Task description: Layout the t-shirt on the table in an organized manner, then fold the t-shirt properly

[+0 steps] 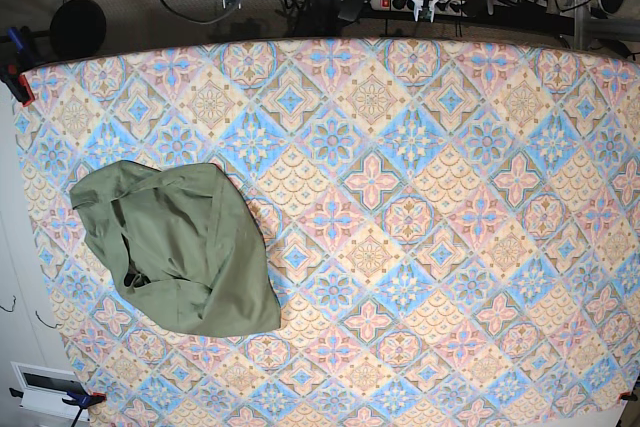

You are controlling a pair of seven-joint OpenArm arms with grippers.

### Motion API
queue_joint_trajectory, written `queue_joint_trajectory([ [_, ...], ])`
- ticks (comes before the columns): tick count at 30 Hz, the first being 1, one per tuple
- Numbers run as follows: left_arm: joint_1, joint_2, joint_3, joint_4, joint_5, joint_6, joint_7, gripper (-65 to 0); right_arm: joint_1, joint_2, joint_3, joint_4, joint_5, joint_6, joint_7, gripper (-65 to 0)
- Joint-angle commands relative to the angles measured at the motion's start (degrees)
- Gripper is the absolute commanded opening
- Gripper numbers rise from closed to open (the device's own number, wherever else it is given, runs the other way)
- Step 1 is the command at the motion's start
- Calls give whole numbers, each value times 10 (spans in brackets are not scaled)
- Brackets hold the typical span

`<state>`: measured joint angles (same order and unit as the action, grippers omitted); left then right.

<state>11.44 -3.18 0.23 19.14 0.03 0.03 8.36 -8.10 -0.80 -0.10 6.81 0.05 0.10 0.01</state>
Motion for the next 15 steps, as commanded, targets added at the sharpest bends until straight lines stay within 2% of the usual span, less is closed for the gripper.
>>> queue_joint_trajectory([
  [1,1,-1,0,3,2,2,-1,-648,-3,1,1,0,3,-2,3,-650],
  [15,1,-1,0,3,2,2,-1,-648,-3,1,1,0,3,-2,4,-650],
])
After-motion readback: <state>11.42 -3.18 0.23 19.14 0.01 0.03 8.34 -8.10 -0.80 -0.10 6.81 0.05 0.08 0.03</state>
